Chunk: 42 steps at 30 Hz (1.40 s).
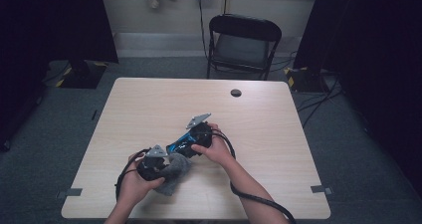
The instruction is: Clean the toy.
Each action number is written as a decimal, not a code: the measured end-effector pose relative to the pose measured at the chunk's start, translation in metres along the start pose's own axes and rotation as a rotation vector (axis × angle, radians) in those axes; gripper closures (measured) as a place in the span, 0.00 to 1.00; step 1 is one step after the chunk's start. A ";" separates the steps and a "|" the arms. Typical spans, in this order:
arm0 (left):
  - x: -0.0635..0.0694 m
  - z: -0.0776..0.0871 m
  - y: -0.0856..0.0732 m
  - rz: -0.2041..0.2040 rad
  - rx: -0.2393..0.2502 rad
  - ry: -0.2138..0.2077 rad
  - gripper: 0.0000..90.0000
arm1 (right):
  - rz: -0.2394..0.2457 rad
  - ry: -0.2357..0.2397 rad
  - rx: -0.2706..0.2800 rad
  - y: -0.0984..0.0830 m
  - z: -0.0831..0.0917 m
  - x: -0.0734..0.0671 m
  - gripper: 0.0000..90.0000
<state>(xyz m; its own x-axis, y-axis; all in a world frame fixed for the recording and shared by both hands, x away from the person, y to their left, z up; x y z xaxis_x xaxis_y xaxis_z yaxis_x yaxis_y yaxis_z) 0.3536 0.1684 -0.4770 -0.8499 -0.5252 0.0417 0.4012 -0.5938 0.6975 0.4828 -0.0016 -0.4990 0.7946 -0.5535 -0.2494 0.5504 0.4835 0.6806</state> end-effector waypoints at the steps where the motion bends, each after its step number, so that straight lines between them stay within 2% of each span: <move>1: -0.003 0.005 -0.001 0.008 0.008 0.006 0.74 | 0.001 0.000 -0.001 0.000 0.000 0.000 0.00; 8: -0.018 0.025 -0.009 0.032 0.011 0.058 0.74 | 0.000 -0.001 0.001 0.000 0.000 0.000 0.00; 9: -0.021 0.029 -0.011 0.027 0.009 0.072 0.74 | -0.001 -0.001 0.001 0.000 0.000 0.000 0.00; 15: -0.030 0.040 -0.019 0.062 0.037 0.089 0.74 | -0.003 0.000 0.003 0.000 0.000 0.000 0.00; 20: -0.037 0.046 -0.024 0.076 0.046 0.129 0.74 | -0.004 0.000 0.004 0.000 0.000 -0.001 0.00; 21: -0.039 0.046 -0.026 0.081 0.051 0.147 0.74 | -0.004 0.000 0.004 0.000 0.000 -0.001 0.00; 30: -0.059 0.045 -0.037 0.115 0.053 0.206 0.73 | -0.003 0.001 0.006 -0.001 0.000 -0.001 0.00; 36: -0.068 0.039 -0.042 0.140 0.067 0.194 0.73 | -0.001 0.003 0.013 -0.001 0.000 -0.001 0.00; 42: -0.078 0.033 -0.042 0.161 0.058 0.215 0.73 | -0.003 0.001 0.009 -0.001 -0.001 -0.002 0.00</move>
<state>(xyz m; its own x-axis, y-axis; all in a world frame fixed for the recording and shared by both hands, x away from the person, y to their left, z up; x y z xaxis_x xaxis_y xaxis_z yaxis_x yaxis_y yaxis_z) 0.3914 0.2546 -0.4858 -0.6826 -0.7308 0.0066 0.4992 -0.4597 0.7345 0.4808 -0.0005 -0.4995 0.7936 -0.5538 -0.2521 0.5502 0.4763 0.6858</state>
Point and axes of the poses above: each handheld gripper's, and its own axes: z roughly backward along the jaws, y roughly out of its top, x roughly to its right, the point moved 2 cm from there along -z, roughly forward along the jaws, and after that the axes turned 15 degrees about -z, right-handed, at the moved point
